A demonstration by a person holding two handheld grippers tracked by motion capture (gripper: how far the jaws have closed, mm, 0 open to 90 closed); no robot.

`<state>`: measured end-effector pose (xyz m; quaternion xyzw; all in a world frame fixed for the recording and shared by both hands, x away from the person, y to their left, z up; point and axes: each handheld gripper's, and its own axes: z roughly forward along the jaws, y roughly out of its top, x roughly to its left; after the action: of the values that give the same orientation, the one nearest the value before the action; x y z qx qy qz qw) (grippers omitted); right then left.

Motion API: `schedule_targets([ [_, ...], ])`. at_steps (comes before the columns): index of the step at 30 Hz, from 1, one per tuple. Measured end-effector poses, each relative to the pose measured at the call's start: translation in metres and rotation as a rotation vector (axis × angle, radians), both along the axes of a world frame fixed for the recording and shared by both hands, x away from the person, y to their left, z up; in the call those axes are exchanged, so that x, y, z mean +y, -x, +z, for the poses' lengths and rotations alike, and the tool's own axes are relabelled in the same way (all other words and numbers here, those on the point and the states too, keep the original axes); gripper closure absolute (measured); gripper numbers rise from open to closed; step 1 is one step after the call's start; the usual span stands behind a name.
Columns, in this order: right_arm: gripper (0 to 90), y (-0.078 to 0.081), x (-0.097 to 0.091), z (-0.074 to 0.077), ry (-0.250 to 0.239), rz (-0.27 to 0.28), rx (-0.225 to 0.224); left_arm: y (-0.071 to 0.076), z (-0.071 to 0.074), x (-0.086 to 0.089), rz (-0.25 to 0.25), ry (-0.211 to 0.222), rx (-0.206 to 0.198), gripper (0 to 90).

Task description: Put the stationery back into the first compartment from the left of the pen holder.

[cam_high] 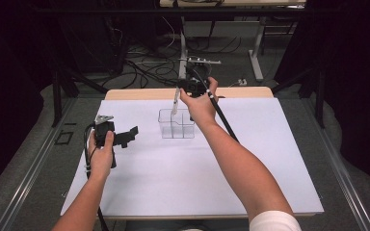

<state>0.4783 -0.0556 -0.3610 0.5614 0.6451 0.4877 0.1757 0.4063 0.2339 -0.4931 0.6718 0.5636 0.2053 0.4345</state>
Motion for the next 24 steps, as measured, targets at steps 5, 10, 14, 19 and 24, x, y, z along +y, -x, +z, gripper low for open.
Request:
schedule_targets([
  [5, 80.6, -0.001, 0.005, -0.004, 0.003, 0.006, 0.002, 0.0, 0.0, 0.0, 0.001, 0.002, -0.001, 0.7],
  [10, 80.6, -0.002, 0.01, -0.007, 0.005, 0.011, 0.003, 0.0, 0.001, 0.001, -0.004, 0.0, 0.005, 0.7],
  [14, 80.6, -0.003, 0.012, -0.01, 0.006, 0.01, 0.006, 0.0, 0.001, 0.001, -0.003, 0.0, 0.004, 0.7],
  [19, 80.6, -0.004, 0.016, -0.015, 0.011, 0.015, 0.016, -0.001, 0.001, 0.001, -0.003, -0.001, 0.004, 0.9],
  [24, 80.6, -0.004, 0.019, -0.02, 0.012, 0.018, 0.025, -0.001, 0.0, 0.001, 0.0, 0.0, 0.001, 0.9],
])
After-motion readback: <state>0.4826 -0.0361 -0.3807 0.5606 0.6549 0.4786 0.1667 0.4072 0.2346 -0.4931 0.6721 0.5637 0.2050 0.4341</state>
